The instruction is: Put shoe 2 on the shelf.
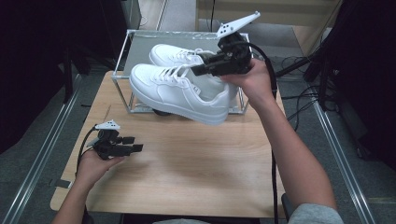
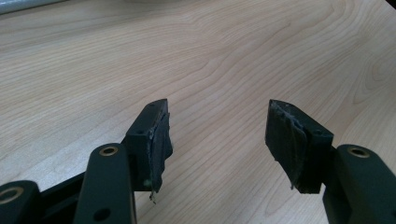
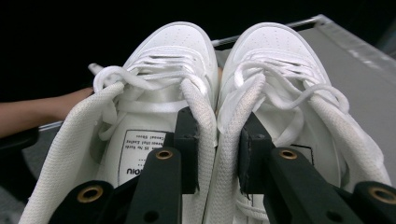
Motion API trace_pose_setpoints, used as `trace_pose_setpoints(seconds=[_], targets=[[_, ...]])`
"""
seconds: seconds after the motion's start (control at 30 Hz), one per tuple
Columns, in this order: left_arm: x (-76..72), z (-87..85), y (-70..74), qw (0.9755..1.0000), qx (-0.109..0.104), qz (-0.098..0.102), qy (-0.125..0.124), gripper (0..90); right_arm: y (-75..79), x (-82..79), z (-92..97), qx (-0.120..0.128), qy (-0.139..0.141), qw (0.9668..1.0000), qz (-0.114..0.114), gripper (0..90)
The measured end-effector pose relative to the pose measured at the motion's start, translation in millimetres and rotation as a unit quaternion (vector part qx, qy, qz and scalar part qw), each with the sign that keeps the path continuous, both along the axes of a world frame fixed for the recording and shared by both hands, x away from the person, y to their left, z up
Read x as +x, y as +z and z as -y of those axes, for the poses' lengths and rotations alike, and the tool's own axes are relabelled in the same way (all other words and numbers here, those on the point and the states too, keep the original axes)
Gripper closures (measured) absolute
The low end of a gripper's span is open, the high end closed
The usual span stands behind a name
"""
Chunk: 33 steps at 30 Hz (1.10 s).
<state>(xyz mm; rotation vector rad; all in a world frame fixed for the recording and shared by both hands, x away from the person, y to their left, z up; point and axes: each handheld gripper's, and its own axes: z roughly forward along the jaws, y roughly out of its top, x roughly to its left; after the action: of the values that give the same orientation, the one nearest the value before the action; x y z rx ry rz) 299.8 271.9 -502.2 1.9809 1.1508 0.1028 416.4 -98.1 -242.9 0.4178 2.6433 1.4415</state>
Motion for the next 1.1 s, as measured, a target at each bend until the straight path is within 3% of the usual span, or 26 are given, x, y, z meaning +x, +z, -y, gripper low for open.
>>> trace_pose_setpoints(seconds=[0.1,0.2,0.4,0.47,0.5,0.57,0.67,0.83,0.97,1.0,1.1], targets=[[0.4,-1.0,1.4,1.0,0.001,0.003,0.001,40.6,6.2,12.0,-7.0,-0.002,-0.034,0.9994,-0.01,74.7],[1.7,0.5,1.2,1.0,0.006,0.002,-0.006,40.5,11.7,26.7,-14.8,0.003,-0.084,0.9961,-0.025,74.7],[4.0,6.2,1.4,0.9998,0.009,0.004,-0.018,40.6,16.7,54.4,-36.6,0.0,-0.184,0.9821,-0.038,74.8],[4.5,6.8,1.2,0.9998,0.009,0.006,-0.019,40.8,18.6,62.8,-49.4,-0.01,-0.226,0.9734,-0.036,74.8],[5.3,7.2,1.5,0.9998,0.007,0.004,-0.021,40.7,19.1,65.8,-53.6,-0.015,-0.237,0.9709,-0.03,74.8],[6.5,8.5,1.9,0.9997,0.006,0.006,-0.023,40.8,19.7,74.5,-66.1,-0.021,-0.273,0.9615,-0.025,74.8],[8.2,11.1,3.0,0.9996,0.006,0.007,-0.027,40.7,17.5,84.6,-81.9,-0.007,-0.325,0.9452,-0.03,74.7],[12.0,15.0,3.5,0.9991,0.012,0.011,-0.038,40.8,9.6,98.3,-101.5,0.008,-0.381,0.9244,-0.02,74.7],[14.5,19.4,4.0,0.9986,0.019,0.012,-0.047,40.8,3.0,108.1,-122.5,0.005,-0.439,0.8982,-0.029,74.5],[14.3,20.5,4.6,0.9985,0.022,0.013,-0.048,40.8,0.9,111.0,-128.3,0.0,-0.449,0.8931,-0.031,74.7],[14.1,22.3,6.9,0.9981,0.02,0.02,-0.055,40.8,-4.3,116.6,-136.7,-0.006,-0.464,0.8851,-0.034,74.6]])
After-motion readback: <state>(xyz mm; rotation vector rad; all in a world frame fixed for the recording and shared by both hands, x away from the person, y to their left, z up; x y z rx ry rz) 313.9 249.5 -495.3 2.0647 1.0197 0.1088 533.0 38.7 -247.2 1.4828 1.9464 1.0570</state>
